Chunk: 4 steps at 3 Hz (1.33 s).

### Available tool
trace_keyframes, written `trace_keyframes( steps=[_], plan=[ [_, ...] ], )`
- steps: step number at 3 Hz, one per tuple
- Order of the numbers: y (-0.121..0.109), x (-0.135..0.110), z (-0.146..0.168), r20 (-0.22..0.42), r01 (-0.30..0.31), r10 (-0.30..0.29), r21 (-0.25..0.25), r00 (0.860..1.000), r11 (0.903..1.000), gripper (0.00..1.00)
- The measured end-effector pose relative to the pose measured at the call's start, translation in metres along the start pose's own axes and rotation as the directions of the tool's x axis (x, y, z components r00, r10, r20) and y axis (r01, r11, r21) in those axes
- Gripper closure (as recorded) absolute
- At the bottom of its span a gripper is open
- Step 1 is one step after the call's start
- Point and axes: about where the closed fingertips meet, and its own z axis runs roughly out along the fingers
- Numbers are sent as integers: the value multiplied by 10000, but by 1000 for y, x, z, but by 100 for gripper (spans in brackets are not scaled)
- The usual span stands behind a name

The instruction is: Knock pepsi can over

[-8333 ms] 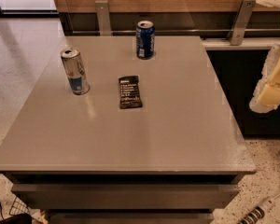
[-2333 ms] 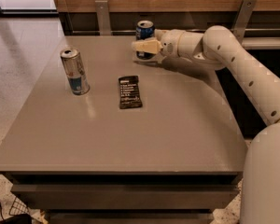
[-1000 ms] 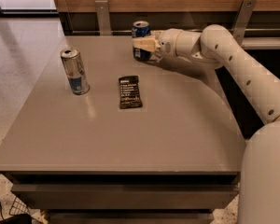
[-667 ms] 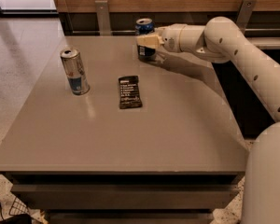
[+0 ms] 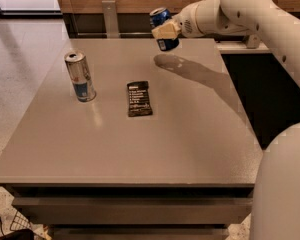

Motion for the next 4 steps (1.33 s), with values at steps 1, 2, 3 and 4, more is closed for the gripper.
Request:
trace_keyframes(
  steps=[1, 2, 3, 4],
  plan=[
    [0, 8, 0, -1400, 331, -316, 84, 9896, 9994, 100],
    [5, 25, 5, -2995, 525, -551, -167, 9525, 9985, 100],
    [9, 34, 9, -3671, 598, -664, -294, 9278, 9978, 100],
    [14, 46, 21, -4427, 627, -773, -475, 8933, 9969, 100]
  ],
)
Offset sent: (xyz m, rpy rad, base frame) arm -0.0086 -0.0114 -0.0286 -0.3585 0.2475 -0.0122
